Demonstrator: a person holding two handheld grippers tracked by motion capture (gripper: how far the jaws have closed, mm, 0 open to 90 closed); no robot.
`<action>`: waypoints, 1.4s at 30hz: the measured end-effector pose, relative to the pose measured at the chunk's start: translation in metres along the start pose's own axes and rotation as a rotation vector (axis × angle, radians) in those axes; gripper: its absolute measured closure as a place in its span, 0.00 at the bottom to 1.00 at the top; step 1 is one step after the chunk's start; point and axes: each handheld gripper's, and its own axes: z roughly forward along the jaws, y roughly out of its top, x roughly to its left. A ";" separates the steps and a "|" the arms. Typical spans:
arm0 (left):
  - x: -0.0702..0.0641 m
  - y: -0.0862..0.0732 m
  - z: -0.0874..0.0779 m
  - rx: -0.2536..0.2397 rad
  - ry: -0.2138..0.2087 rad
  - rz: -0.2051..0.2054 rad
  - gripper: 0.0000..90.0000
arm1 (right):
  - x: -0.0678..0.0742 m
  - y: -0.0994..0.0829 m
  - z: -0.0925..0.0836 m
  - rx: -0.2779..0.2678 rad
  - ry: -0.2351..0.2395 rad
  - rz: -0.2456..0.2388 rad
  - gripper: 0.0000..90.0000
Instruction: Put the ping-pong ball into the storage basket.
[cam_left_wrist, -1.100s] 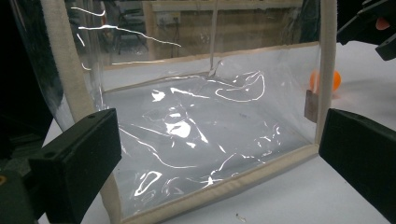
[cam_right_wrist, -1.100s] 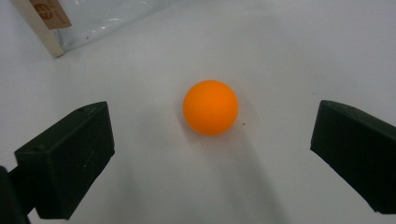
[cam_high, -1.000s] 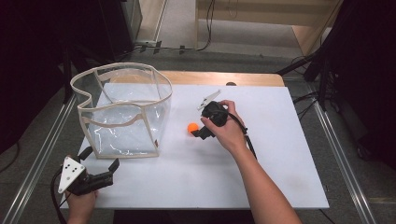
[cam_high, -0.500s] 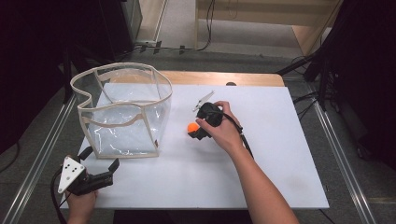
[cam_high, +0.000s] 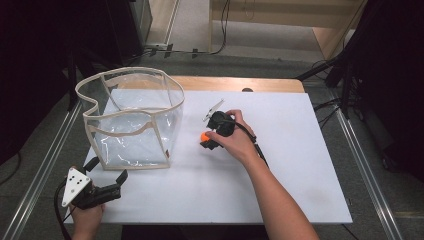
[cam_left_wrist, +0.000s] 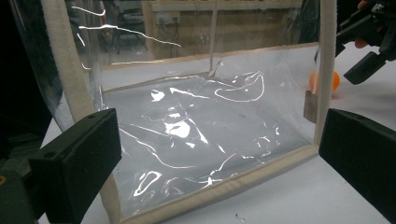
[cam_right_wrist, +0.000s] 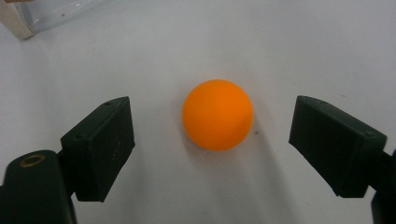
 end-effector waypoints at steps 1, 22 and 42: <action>0.000 0.000 0.000 0.000 0.000 0.001 0.00 | 0.000 0.000 0.001 0.001 0.004 0.007 0.14; 0.000 0.000 0.000 -0.001 -0.002 0.000 0.00 | 0.000 0.007 0.017 0.073 0.011 0.000 0.33; 0.001 0.000 0.000 0.000 -0.007 0.001 0.00 | -0.003 0.009 0.024 0.094 0.003 0.040 0.49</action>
